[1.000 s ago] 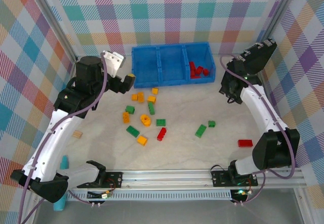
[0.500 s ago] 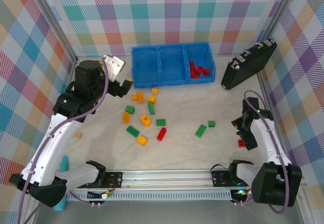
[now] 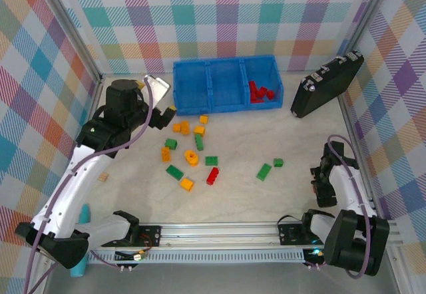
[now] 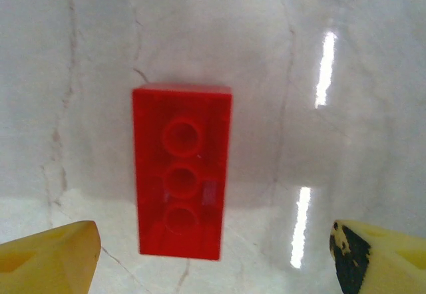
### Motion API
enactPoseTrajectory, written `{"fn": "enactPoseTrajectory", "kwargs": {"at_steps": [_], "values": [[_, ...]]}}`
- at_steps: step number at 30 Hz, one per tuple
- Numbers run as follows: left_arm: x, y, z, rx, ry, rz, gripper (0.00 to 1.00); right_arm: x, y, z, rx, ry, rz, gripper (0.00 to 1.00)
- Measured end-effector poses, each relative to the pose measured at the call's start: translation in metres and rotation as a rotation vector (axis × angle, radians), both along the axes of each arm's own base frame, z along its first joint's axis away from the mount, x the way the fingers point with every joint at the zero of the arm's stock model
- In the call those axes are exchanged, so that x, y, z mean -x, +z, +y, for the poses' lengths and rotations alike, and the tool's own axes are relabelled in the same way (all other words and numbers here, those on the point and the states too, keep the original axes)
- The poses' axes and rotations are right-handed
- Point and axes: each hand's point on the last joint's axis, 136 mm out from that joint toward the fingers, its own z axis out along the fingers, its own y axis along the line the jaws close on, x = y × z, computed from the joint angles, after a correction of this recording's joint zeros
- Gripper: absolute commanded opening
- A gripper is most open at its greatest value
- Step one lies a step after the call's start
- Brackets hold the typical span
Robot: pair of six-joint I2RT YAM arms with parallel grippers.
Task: Sort the legos into containers by color
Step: Pick up the lego from the bottom-right of the table, then place the lego in the container.
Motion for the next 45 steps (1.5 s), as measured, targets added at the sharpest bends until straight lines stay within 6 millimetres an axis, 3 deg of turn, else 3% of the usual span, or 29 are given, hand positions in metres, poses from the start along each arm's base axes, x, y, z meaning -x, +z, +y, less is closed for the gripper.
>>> {"fn": "enactPoseTrajectory", "kwargs": {"at_steps": [9, 13, 18, 27, 30, 34, 39, 42, 45], "values": [[-0.005, -0.007, -0.001, -0.017, 0.003, 0.015, 1.00, -0.018, -0.014, -0.008, -0.018, -0.002, 0.009, 0.86], [-0.006, -0.008, -0.001, -0.020, 0.003, 0.019, 1.00, -0.024, -0.022, -0.010, -0.032, 0.018, 0.036, 0.74], [-0.009, -0.013, -0.002, -0.030, 0.003, 0.030, 1.00, -0.035, -0.024, -0.014, -0.034, 0.045, 0.048, 0.45], [-0.016, -0.005, -0.004, -0.042, 0.003, 0.016, 1.00, -0.039, -0.022, -0.015, -0.024, 0.087, 0.040, 0.33], [-0.019, -0.002, -0.005, -0.043, 0.002, 0.011, 1.00, -0.050, -0.014, -0.018, -0.013, 0.114, 0.011, 0.32], [-0.022, 0.000, -0.005, -0.045, 0.005, 0.010, 1.00, -0.098, 0.032, -0.024, 0.053, 0.215, -0.123, 0.31], [-0.024, -0.001, -0.006, -0.047, 0.006, 0.014, 1.00, -0.180, 0.144, -0.017, 0.194, 0.406, -0.404, 0.32], [-0.028, 0.000, -0.008, -0.046, 0.006, 0.015, 1.00, -0.224, 0.207, 0.005, 0.274, 0.566, -0.557, 0.32], [-0.029, 0.004, -0.009, -0.039, 0.007, 0.010, 1.00, -0.266, 0.244, 0.034, 0.336, 0.738, -0.640, 0.31]]}}
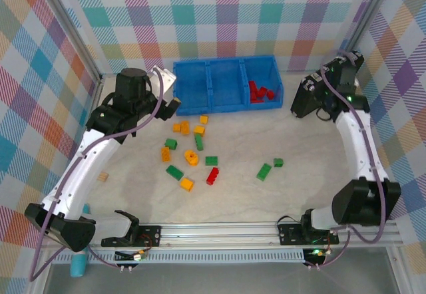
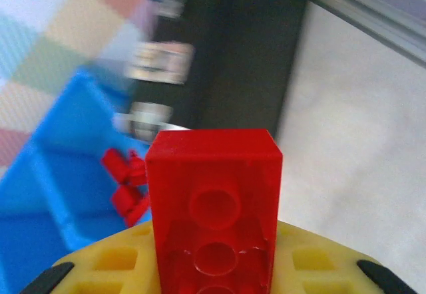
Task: Sort the legos into containers by color
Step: Place the lego in the container.
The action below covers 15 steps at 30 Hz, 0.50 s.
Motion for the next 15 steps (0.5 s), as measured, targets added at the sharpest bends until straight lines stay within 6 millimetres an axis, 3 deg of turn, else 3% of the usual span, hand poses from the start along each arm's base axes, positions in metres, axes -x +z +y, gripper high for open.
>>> {"fn": "enactPoseTrajectory", "kwargs": {"at_steps": [3, 8, 12, 15], "values": [[0.000, 0.004, -0.001, 0.013, -0.003, -0.004, 1.00, -0.039, 0.013, 0.030, 0.095, 0.153, -0.050, 0.32], [0.000, 0.019, -0.004, 0.047, -0.001, -0.012, 1.00, -0.098, 0.003, 0.097, 0.284, 0.419, -0.082, 0.32], [0.001, 0.033, -0.004, 0.076, 0.004, -0.034, 1.00, -0.138, -0.028, 0.141, 0.366, 0.577, -0.079, 0.33], [0.003, 0.041, -0.002, 0.089, 0.012, -0.040, 1.00, -0.170, -0.059, 0.153, 0.388, 0.647, -0.051, 0.33]]}}
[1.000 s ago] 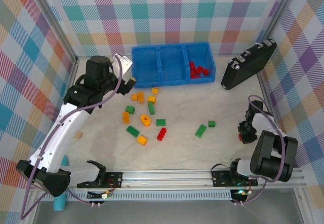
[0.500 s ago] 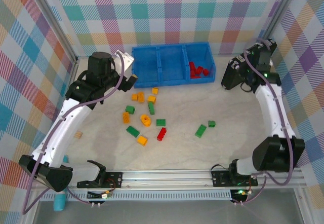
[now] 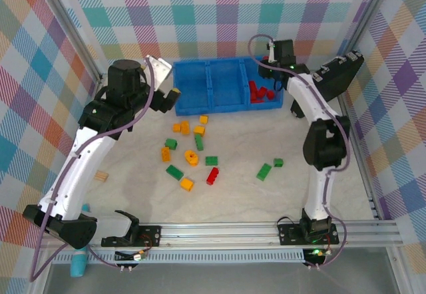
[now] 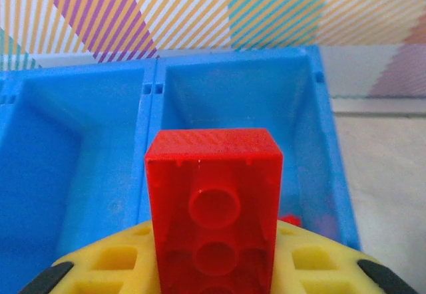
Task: Sort the legos into containers by color
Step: Place the lego in the container.
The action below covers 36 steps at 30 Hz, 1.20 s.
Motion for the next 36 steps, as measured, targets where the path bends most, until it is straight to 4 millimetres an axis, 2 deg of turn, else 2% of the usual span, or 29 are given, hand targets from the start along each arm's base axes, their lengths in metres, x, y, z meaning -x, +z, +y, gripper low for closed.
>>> {"fn": "enactPoseTrajectory", "kwargs": {"at_steps": [5, 7, 10, 13, 20, 23, 27, 32, 34, 36], "values": [[0.003, 0.018, 0.002, 0.029, 0.013, -0.032, 1.00, -0.038, -0.056, 0.008, 0.026, 0.051, 0.086, 0.33], [0.005, 0.019, 0.003, 0.033, 0.015, -0.033, 1.00, -0.044, -0.079, 0.007, 0.034, 0.057, 0.132, 0.34], [0.007, 0.018, 0.004, 0.036, 0.018, -0.022, 1.00, -0.040, -0.107, 0.006, 0.043, 0.063, 0.204, 0.36], [0.007, 0.017, 0.004, 0.042, 0.021, -0.020, 1.00, -0.032, -0.121, 0.005, 0.055, 0.067, 0.256, 0.41], [0.008, 0.020, 0.004, 0.053, 0.021, -0.022, 1.00, -0.019, -0.126, 0.003, 0.070, 0.086, 0.292, 0.57], [0.009, 0.022, 0.004, 0.063, 0.020, -0.021, 1.00, -0.012, -0.112, 0.004, 0.071, 0.098, 0.285, 0.57], [0.011, 0.028, 0.002, 0.086, 0.012, -0.027, 1.00, 0.001, -0.061, 0.005, 0.063, 0.110, 0.217, 0.57], [0.013, 0.032, 0.000, 0.105, 0.003, -0.032, 1.00, 0.046, 0.017, 0.016, -0.036, 0.156, 0.112, 0.55], [0.015, 0.033, -0.001, 0.116, -0.003, -0.031, 1.00, 0.065, 0.038, 0.023, -0.085, 0.160, 0.082, 0.55], [0.016, 0.034, -0.001, 0.122, -0.005, -0.031, 1.00, 0.089, 0.043, 0.034, -0.129, 0.154, 0.095, 0.57]]}}
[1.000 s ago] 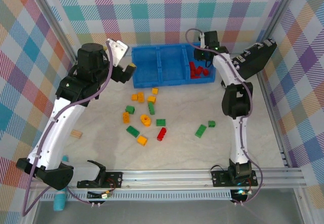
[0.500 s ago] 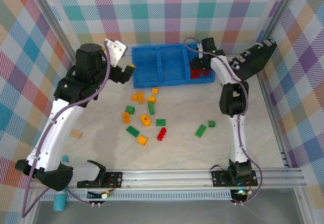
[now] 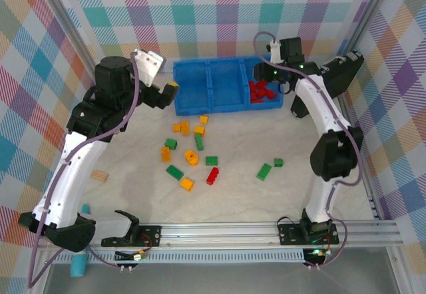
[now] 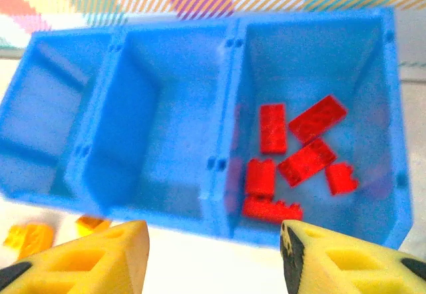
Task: Sort the legos into containers by color
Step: Place the lego in the container, then pick up the lego from the bottom-center of the table.
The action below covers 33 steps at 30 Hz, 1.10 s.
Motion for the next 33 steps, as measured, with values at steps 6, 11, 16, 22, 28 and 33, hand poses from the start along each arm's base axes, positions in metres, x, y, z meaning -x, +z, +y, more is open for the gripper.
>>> {"fn": "enactPoseTrajectory", "kwargs": {"at_steps": [6, 11, 16, 22, 28, 33], "values": [[0.012, 0.004, 0.005, 0.008, -0.001, -0.011, 1.00, 0.102, -0.063, 0.058, -0.100, -0.036, 0.261, 0.68], [0.024, 0.007, 0.010, 0.015, -0.002, -0.027, 1.00, 0.182, -0.112, 0.098, -0.122, -0.090, 0.485, 0.72], [0.036, -0.003, 0.015, 0.020, -0.005, -0.033, 1.00, 0.233, -0.146, 0.120, -0.128, -0.130, 0.631, 0.73], [0.054, -0.005, 0.022, 0.031, -0.005, -0.058, 1.00, 0.257, -0.182, 0.140, -0.161, -0.181, 0.770, 0.76], [0.069, 0.007, 0.029, 0.059, -0.004, -0.119, 1.00, 0.269, -0.218, 0.148, -0.157, -0.238, 0.880, 0.79], [0.081, 0.014, 0.036, 0.070, 0.004, -0.155, 1.00, 0.277, -0.237, 0.158, -0.107, -0.244, 0.925, 0.80]]}}
